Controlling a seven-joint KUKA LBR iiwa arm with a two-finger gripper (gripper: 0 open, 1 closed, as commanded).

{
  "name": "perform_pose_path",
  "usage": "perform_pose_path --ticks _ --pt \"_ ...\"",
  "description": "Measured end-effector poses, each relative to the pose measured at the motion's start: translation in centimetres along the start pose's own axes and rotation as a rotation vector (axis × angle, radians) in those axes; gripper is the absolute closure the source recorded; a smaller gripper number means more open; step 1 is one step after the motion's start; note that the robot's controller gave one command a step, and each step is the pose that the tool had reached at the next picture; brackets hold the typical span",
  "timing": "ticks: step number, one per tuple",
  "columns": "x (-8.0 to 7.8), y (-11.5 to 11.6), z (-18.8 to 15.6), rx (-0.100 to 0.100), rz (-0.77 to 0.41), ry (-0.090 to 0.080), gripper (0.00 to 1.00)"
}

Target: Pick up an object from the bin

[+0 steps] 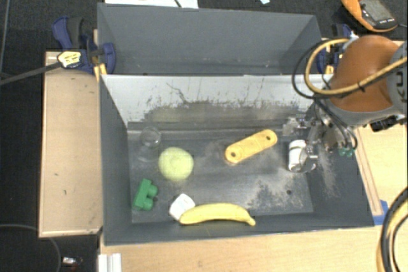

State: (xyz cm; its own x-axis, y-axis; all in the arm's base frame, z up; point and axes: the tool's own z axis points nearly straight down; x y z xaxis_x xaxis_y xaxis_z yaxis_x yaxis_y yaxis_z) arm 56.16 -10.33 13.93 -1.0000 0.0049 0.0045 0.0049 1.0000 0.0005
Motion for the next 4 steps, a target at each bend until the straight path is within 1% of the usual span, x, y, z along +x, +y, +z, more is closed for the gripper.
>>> perform_pose_path --ticks 1,2,3,4 --pt "-0.2 0.1 -0.5 0.001 -0.004 -0.008 0.0" --pt "-2.0 6.9 4.4 0.003 -0.349 -0.01 0.0" --pt "-2.5 9.0 6.5 0.001 -0.494 -0.01 0.0" --pt "-3.0 10.1 6.7 0.002 -0.529 -0.013 0.0"
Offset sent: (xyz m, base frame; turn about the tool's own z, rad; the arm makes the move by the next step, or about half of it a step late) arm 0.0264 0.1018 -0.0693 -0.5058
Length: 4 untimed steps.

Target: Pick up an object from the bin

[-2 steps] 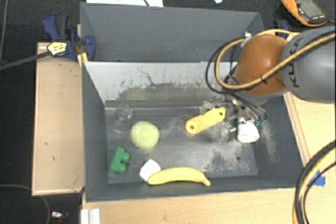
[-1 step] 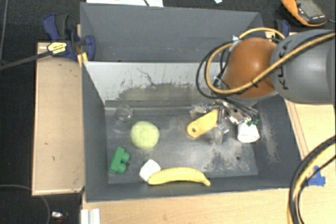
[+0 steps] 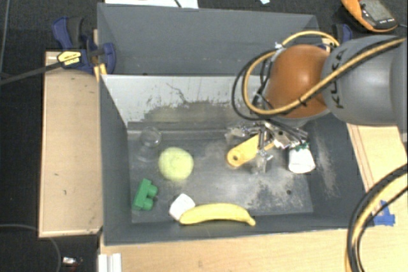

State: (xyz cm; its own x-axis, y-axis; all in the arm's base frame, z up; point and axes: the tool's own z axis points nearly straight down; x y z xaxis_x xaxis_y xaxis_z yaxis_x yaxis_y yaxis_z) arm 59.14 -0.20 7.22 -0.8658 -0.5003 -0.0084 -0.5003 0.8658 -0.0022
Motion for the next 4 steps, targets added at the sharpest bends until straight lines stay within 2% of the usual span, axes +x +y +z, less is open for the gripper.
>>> perform_pose_path --ticks 1,2,4 --pt "0.9 -1.1 -0.2 0.0 0.028 0.002 0.0" --pt "0.0 0.1 -0.1 -0.001 0.002 -0.002 1.0" --pt "0.0 0.1 -0.1 0.0 0.002 -0.002 1.0"
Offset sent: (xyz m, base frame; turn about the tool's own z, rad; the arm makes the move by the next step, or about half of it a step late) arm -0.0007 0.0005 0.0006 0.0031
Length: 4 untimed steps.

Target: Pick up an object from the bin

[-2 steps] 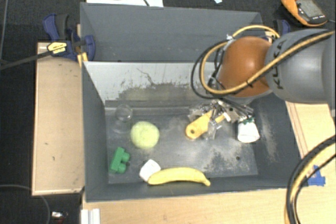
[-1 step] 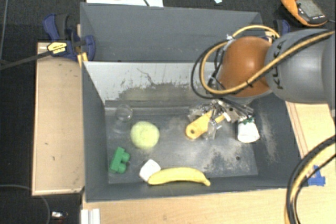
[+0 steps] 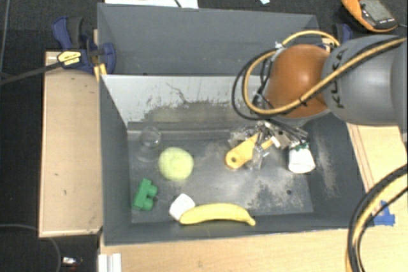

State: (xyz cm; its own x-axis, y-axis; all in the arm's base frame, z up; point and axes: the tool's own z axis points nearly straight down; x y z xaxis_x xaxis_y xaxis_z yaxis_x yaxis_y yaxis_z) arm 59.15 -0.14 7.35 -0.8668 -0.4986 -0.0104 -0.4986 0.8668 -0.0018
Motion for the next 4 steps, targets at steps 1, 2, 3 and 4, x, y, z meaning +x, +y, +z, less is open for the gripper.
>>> perform_pose_path --ticks 1,2,3,4 --pt "0.0 0.0 -0.4 0.001 0.0 -0.003 1.0" --pt "-0.1 0.0 -1.4 0.002 0.0 -0.007 1.0" --pt "0.1 0.1 -4.3 -0.004 0.001 0.003 1.0" --pt "-0.2 0.0 -8.4 0.002 0.004 -0.006 1.0"
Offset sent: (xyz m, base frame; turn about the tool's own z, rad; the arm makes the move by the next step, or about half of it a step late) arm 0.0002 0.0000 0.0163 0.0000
